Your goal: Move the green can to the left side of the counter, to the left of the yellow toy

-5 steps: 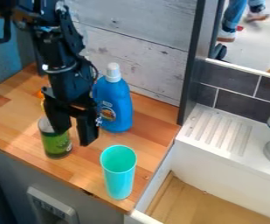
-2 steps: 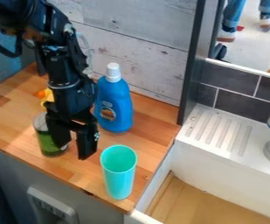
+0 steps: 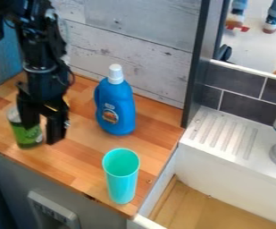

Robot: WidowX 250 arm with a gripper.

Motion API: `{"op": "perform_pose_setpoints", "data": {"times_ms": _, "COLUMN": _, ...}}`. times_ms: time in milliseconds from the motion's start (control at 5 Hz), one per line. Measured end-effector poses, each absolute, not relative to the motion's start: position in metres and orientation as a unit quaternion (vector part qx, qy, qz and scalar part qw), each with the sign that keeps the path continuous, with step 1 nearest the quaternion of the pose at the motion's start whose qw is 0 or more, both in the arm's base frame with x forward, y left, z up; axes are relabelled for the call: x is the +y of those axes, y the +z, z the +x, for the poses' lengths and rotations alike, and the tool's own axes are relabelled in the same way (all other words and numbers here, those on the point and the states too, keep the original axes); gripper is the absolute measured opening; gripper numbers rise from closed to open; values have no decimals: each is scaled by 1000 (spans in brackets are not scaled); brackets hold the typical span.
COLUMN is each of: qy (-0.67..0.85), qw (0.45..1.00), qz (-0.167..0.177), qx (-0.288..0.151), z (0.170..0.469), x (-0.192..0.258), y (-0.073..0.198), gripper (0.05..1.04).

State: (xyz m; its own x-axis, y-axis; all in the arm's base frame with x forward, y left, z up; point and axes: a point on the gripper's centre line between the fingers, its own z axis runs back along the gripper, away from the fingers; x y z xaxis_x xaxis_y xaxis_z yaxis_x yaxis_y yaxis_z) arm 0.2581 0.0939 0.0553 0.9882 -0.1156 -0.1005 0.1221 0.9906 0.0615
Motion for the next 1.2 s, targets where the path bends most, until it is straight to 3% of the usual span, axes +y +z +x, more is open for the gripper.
{"op": "perform_pose_setpoints", "data": {"times_ms": 800, "qy": -40, "qw": 995, "qz": 52, "qx": 76, "z": 255, "x": 152, "y": 56, "gripper": 1001}}
{"op": "perform_pose_setpoints", "data": {"times_ms": 1200, "qy": -30, "qw": 995, "qz": 91, "qx": 26, "z": 259, "x": 157, "y": 91, "gripper": 1001}}
